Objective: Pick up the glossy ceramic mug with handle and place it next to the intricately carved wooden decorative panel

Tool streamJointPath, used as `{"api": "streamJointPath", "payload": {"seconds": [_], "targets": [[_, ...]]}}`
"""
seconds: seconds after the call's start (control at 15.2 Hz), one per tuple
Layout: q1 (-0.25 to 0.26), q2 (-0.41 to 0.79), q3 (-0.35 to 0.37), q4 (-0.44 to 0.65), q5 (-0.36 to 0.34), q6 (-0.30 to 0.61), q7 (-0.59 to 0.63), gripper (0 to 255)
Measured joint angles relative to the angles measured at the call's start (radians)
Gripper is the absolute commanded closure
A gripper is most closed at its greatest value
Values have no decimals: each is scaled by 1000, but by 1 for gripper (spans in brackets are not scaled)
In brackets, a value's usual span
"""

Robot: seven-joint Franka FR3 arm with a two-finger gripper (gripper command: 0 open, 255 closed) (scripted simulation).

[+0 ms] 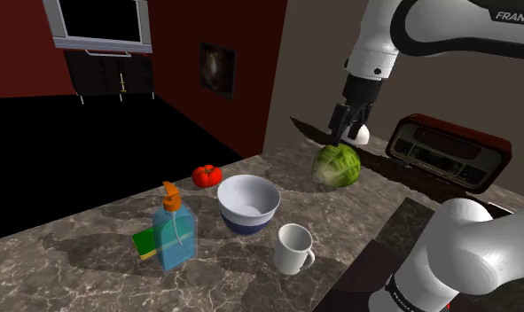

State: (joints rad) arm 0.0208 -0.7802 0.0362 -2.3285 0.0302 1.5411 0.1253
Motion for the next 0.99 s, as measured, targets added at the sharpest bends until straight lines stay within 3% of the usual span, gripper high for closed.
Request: {"api": "streamJointPath", "payload": {"seconds": [0.33, 0.99], "targets": [[15, -36, 33, -108, 33, 77, 36, 0], [91, -72, 161, -413, 168, 371, 147, 0]]}}
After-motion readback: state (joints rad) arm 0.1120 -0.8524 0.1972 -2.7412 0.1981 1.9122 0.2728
